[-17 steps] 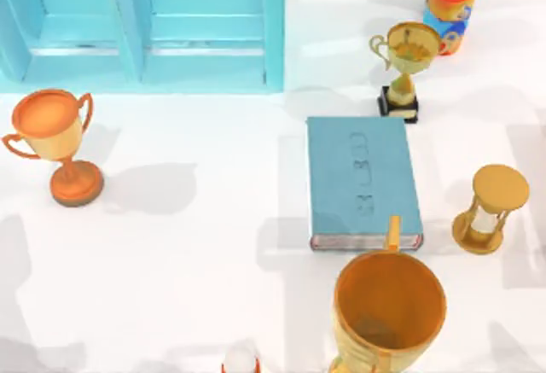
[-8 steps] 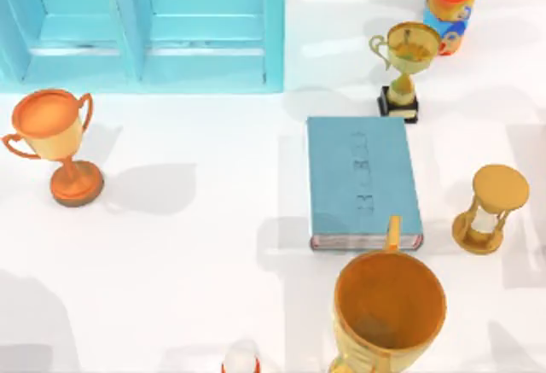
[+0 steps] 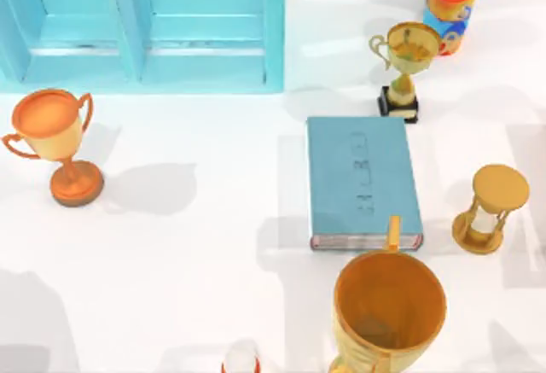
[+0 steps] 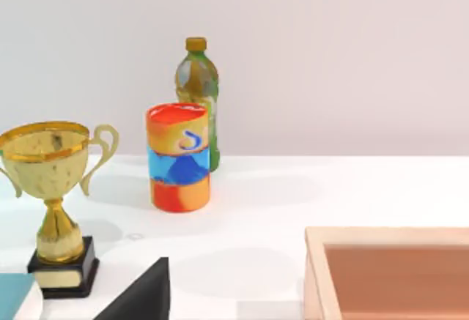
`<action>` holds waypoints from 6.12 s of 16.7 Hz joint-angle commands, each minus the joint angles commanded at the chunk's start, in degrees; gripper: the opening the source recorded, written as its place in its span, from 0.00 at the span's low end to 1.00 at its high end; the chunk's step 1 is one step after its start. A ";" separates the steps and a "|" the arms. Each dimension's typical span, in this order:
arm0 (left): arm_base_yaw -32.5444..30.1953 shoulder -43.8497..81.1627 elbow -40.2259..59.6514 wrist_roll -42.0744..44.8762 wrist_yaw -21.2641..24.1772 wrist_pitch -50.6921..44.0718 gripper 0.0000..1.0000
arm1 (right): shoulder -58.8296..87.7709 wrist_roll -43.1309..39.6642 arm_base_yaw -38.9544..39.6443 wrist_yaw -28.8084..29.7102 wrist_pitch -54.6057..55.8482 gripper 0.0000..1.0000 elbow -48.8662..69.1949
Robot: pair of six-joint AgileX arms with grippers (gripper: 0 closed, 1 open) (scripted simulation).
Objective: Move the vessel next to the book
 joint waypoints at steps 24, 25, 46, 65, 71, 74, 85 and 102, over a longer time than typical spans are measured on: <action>0.61 6.20 -18.50 0.55 -0.03 24.57 0.32 | 0.00 0.00 0.00 0.00 0.00 1.00 0.00; 0.61 6.20 -18.50 0.55 -0.03 24.57 0.25 | 0.00 0.00 0.00 0.00 0.00 1.00 0.00; 0.45 1.78 -9.91 0.40 -0.01 11.63 0.00 | 0.00 0.00 0.00 0.00 0.00 1.00 0.00; -39.48 23.07 16.20 -64.72 11.29 -4.76 0.00 | 0.00 0.00 0.00 0.00 0.00 1.00 0.00; -58.13 35.70 32.83 -104.67 13.85 -11.33 0.00 | 0.00 0.00 0.00 0.00 0.00 1.00 0.00; -64.74 41.38 41.61 -121.70 13.06 -12.68 0.00 | 0.00 0.00 0.00 0.00 0.00 1.00 0.00; -75.20 51.26 63.25 -161.88 3.09 -11.61 0.00 | 0.00 0.00 0.00 0.00 0.00 1.00 0.00; -75.44 51.07 49.96 -164.84 1.62 3.28 0.00 | 0.00 0.00 0.00 0.00 0.00 1.00 0.00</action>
